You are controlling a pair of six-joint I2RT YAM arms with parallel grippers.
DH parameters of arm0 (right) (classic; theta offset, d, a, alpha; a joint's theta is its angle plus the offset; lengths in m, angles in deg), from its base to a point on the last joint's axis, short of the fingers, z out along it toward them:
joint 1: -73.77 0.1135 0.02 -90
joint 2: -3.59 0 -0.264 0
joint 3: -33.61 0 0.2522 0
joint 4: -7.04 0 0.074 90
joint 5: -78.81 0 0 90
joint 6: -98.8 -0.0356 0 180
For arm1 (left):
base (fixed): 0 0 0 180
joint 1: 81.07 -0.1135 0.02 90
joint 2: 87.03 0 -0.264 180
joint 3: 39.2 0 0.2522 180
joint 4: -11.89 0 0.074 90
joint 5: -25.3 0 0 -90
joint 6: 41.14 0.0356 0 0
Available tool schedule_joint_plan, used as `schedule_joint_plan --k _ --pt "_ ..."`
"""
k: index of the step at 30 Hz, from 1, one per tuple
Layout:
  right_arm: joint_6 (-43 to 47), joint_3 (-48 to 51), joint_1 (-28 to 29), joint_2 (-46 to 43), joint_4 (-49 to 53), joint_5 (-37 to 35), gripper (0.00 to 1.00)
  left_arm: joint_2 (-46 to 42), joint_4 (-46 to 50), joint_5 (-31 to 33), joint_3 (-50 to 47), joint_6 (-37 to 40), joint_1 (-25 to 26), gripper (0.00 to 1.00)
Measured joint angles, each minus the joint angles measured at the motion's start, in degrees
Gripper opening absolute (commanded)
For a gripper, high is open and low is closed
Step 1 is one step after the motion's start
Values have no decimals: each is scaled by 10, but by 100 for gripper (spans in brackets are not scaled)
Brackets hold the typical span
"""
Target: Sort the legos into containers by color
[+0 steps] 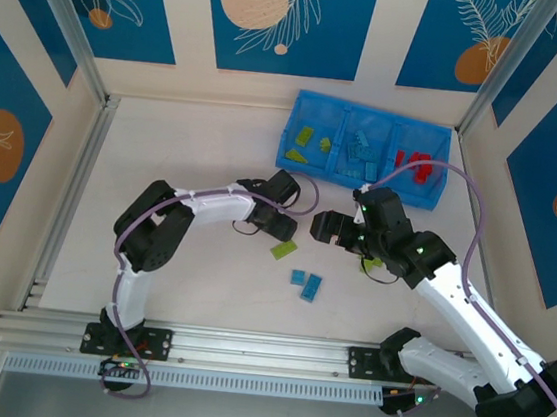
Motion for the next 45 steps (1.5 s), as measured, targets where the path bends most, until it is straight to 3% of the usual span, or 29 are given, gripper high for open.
schedule_joint_plan --k 9,14,18,24,30,36,38,41,45 --pt "0 0 5 -2 0 -3 94 -41 16 14 11 29 0 66" --pt "2 0 5 -4 0 -7 94 -41 19 45 134 57 -9 66" --pt "2 0 5 -7 3 -7 94 27 -5 56 287 74 -40 66" --pt "0 0 5 -33 8 -13 94 199 -5 84 512 115 -75 68" --pt "-5 10 5 -56 32 -22 94 271 5 87 577 163 -78 86" --pt "-29 32 5 -80 41 -30 92 257 28 75 583 160 -76 92" --pt "-43 36 4 -77 42 -39 93 221 25 62 541 151 -76 93" --pt "-70 38 0 -63 46 -59 93 103 -6 38 390 134 -74 95" --pt "-99 39 -16 -27 45 -74 93 -123 -87 3 144 120 -61 98"
